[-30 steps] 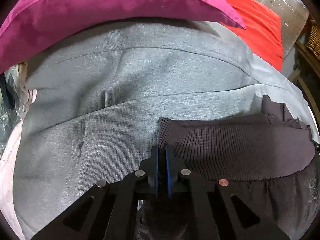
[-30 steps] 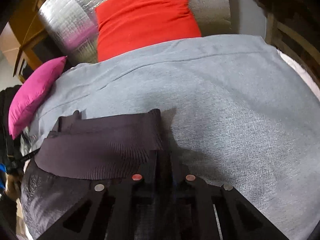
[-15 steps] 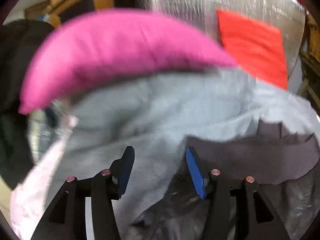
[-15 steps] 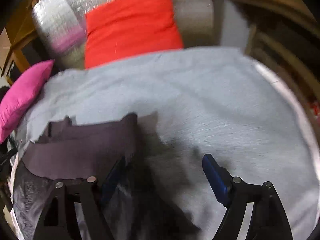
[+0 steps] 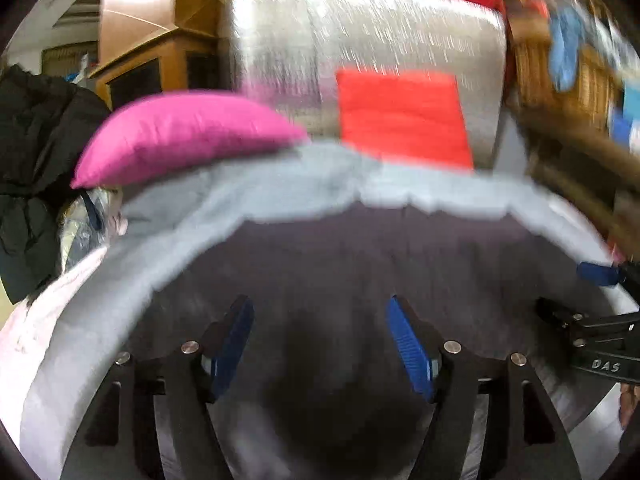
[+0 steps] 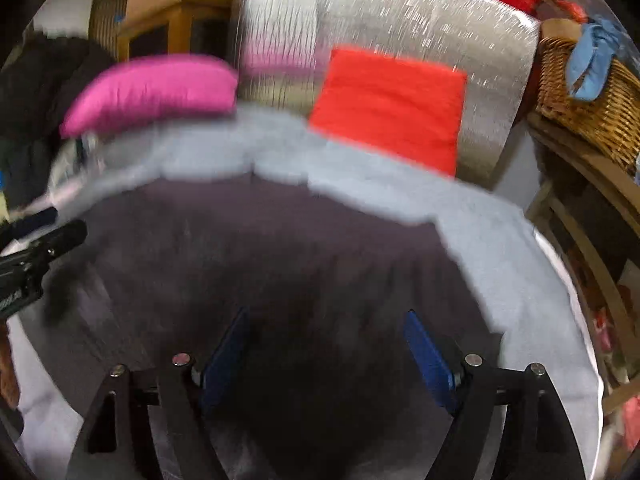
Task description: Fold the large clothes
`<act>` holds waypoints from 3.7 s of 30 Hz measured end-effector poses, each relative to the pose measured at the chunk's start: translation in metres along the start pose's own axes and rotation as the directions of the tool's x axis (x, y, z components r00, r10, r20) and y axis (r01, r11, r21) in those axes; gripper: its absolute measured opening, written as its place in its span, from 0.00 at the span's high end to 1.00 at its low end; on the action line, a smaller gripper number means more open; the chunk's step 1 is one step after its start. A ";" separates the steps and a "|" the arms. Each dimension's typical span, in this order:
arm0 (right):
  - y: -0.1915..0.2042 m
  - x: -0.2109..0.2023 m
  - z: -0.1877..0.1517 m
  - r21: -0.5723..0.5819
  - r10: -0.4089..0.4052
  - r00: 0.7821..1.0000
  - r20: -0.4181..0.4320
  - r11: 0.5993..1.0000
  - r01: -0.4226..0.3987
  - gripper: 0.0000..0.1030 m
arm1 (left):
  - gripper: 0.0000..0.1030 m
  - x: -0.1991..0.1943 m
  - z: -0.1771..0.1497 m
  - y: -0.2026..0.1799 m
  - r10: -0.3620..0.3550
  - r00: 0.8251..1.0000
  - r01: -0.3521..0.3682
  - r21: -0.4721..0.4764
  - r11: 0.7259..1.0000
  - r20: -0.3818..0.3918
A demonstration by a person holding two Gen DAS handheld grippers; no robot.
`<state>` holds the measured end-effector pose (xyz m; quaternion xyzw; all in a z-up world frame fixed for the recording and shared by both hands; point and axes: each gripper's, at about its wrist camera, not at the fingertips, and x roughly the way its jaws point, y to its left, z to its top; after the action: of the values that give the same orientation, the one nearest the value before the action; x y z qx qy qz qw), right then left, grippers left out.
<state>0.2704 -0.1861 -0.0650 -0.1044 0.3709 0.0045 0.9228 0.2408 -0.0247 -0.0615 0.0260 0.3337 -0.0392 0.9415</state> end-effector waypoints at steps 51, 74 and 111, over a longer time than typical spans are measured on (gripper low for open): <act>0.021 -0.077 -0.049 0.238 0.029 0.992 0.123 0.970 -0.058 0.07 | 0.26 -0.048 -0.062 0.119 0.168 0.985 -0.175 -0.240 0.955 -0.048; 0.028 -0.051 -0.049 0.248 0.077 0.996 0.051 0.965 -0.087 0.03 | 0.08 -0.068 -0.060 0.122 0.214 0.976 -0.214 -0.357 0.909 -0.038; -0.039 -0.033 -0.035 0.283 -0.042 0.999 0.031 0.959 0.031 0.00 | 0.05 -0.005 -0.007 0.008 0.071 0.992 -0.076 -0.047 0.996 -0.108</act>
<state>0.2258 -0.2283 -0.0591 0.0216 0.3487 -0.0635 0.9348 0.2328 -0.0163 -0.0639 0.0161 0.3828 0.0055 0.9237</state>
